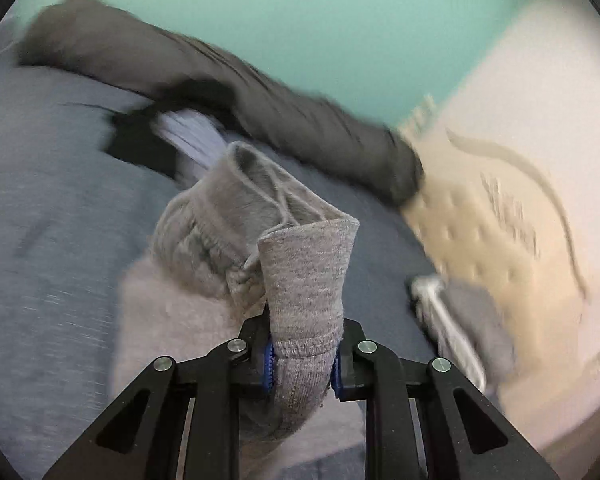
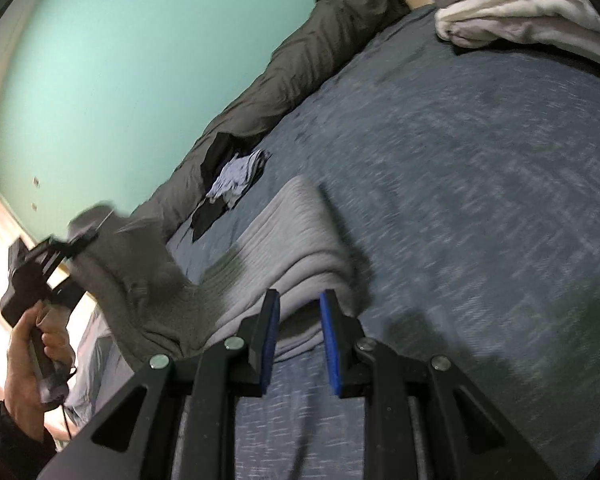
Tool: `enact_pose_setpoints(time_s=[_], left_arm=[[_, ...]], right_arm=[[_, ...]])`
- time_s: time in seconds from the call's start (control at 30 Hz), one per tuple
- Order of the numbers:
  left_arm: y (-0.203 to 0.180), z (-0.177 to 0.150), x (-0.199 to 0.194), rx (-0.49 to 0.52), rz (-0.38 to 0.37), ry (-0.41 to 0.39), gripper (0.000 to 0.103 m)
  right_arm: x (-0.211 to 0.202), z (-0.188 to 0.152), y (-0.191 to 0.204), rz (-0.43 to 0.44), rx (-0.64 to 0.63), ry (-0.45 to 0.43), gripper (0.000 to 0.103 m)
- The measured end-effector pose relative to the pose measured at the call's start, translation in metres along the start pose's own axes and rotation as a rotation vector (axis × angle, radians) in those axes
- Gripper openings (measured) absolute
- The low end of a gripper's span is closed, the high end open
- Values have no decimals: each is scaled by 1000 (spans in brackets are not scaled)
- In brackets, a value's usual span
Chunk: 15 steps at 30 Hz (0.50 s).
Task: Fold clothes
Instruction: 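Fold the lifted sweatshirt end over the stack with the left tool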
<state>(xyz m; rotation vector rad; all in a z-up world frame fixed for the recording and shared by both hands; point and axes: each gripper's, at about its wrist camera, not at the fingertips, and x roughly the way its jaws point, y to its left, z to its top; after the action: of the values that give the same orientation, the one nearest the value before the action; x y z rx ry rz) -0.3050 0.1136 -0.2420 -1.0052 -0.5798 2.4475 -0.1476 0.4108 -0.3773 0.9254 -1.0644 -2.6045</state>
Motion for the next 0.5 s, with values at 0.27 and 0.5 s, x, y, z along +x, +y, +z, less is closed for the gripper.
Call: enact_pose_setpoints(time_s=[0.27, 0.5], left_arm=[[-62, -74, 111, 182, 107, 237, 23], [-76, -86, 113, 295, 108, 309, 55]], right_arm=[[-10, 10, -22, 1, 54, -12, 20], [-8, 14, -24, 16, 73, -8, 20]])
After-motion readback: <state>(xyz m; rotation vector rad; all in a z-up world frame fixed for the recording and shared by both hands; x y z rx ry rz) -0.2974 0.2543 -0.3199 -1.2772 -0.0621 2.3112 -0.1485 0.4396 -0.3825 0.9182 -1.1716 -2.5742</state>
